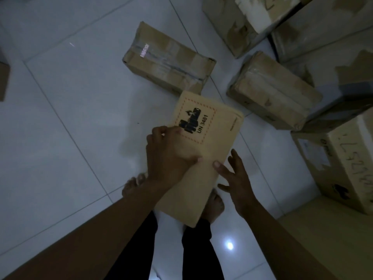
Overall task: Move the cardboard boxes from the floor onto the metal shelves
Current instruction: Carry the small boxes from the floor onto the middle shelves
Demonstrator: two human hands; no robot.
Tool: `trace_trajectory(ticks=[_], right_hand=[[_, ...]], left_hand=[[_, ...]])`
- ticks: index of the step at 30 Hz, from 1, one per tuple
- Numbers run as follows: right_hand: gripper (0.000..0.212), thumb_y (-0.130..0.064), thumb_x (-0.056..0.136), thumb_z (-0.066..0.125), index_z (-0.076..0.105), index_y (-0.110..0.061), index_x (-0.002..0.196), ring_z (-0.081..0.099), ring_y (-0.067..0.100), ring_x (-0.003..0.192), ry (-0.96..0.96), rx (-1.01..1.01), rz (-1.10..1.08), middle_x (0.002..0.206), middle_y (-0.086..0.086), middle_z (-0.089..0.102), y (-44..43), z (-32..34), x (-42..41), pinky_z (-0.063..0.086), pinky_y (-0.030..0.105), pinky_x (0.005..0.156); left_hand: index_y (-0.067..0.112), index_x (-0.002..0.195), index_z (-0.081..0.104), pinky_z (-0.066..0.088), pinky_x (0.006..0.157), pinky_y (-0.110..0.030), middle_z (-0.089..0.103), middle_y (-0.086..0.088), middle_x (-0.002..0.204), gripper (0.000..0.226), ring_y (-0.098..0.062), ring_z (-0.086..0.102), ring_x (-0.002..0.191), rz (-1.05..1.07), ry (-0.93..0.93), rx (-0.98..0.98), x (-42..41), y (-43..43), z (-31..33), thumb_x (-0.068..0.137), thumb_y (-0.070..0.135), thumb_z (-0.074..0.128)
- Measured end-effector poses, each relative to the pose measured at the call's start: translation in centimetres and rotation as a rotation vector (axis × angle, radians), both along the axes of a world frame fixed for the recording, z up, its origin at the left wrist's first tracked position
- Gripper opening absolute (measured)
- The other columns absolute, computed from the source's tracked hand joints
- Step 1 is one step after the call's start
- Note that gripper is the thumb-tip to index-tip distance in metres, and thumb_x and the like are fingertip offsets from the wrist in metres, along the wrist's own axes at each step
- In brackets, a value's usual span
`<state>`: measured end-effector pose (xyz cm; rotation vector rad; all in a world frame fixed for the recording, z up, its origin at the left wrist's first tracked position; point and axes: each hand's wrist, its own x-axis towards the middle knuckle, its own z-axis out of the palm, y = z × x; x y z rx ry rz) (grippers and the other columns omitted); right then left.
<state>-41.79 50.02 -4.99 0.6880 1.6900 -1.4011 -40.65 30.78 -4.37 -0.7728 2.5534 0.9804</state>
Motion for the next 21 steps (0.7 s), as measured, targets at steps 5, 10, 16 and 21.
trace_trajectory(ticks=[5,10,16,21], right_hand=[[0.088,-0.045,0.079,0.082,0.034,-0.032,0.151,0.055,0.025,0.125,0.261,0.432,0.176,0.139,-0.003,0.05,1.2,0.6,0.2,0.054,0.048,0.096],[0.103,-0.058,0.084,0.07,0.007,-0.031,0.16,0.035,0.032,0.135,0.527,0.748,0.427,0.158,0.005,0.02,-0.2,1.9,1.0,0.052,0.041,0.083],[0.144,-0.092,0.053,0.063,-0.014,-0.032,0.159,-0.01,0.034,0.154,0.142,0.63,0.246,0.168,0.003,-0.015,2.6,2.0,0.4,0.014,0.07,0.117],[0.128,-0.068,0.056,0.076,0.01,-0.032,0.16,0.03,0.03,0.146,0.156,0.397,0.048,0.161,0.002,0.026,8.5,1.2,-0.3,0.034,0.06,0.114]], left_hand=[[0.026,0.149,0.035,0.04,0.108,-0.044,0.036,-0.007,0.148,0.102,-0.027,0.036,0.134,0.259,-0.189,0.262,0.6,-0.7,-1.3,0.066,0.048,0.089],[0.031,0.111,0.068,0.057,0.088,-0.036,0.072,0.001,0.111,0.023,-0.021,0.069,0.102,0.366,-0.227,0.72,1.5,1.0,-1.2,0.089,0.028,0.073],[0.034,0.084,0.08,0.049,0.074,-0.016,0.078,0.006,0.097,0.02,-0.006,0.07,0.093,0.289,-0.252,0.944,1.6,4.8,-1.2,0.091,0.036,0.061],[0.027,0.124,0.064,0.052,0.087,-0.027,0.059,-0.005,0.131,0.047,-0.023,0.059,0.12,0.317,-0.313,0.645,-0.2,6.0,-5.4,0.079,0.031,0.078]])
